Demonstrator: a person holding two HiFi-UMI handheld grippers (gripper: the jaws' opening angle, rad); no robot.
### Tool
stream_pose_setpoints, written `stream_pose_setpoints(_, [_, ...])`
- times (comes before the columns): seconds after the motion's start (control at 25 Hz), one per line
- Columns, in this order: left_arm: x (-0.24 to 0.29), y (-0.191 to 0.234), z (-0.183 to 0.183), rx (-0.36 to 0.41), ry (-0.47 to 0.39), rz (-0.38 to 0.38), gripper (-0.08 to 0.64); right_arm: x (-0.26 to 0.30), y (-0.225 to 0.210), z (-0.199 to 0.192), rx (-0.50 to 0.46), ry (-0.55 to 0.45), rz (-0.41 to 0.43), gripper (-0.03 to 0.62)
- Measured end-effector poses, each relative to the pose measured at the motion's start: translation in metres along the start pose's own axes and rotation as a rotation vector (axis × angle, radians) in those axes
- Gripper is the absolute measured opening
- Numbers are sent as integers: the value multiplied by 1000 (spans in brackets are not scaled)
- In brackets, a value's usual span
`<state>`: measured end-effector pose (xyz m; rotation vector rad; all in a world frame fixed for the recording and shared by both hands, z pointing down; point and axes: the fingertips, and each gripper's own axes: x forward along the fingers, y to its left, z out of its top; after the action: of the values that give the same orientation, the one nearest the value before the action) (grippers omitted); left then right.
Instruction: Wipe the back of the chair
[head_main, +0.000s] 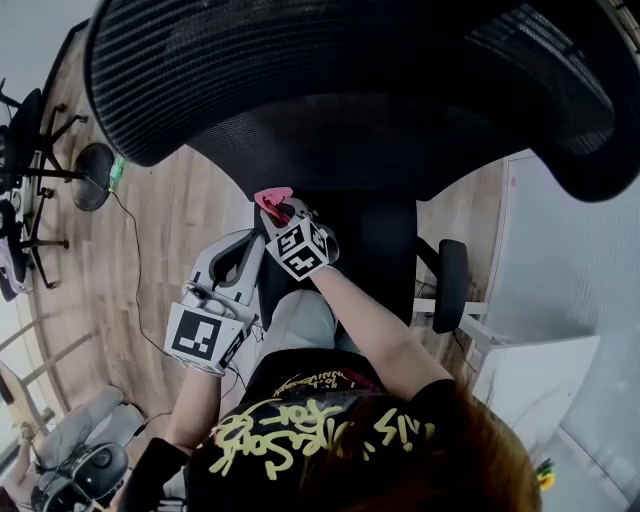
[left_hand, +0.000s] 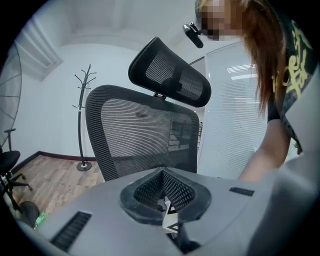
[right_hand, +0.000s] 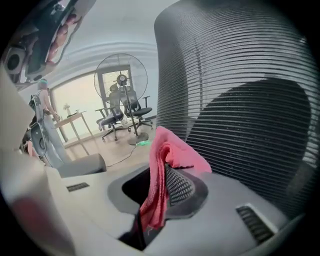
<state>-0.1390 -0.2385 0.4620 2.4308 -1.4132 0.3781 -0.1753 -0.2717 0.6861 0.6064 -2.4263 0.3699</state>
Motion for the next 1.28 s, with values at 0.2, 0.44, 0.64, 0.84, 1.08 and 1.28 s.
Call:
stream_pose_setpoints(0.2, [-5,4,3,1,-7,7,-11,10,13,9,12,12,36,61])
stream_pose_setpoints(0.44, [-11,9,6,4,-14,18,-11,14,32,24,-41,-11,105,61])
stream_pose_setpoints(0.64, [-11,4,23,-5,-31,9,-11,11,45,47,-125,-69,146,61])
stream_pose_setpoints(0.84, [-16,-10,45,-10,-69,-21,-11,-17,48,66,-171,-138,166,61])
stream_pose_setpoints(1.08, [-21,-42,67,40,-124,-69,-11,-70,30,79,-182,-207,101,61])
stream_pose_setpoints(1.28, [-18,-77,92,91,-180,-110,-11,-117,8,80,-193,-264,52,61])
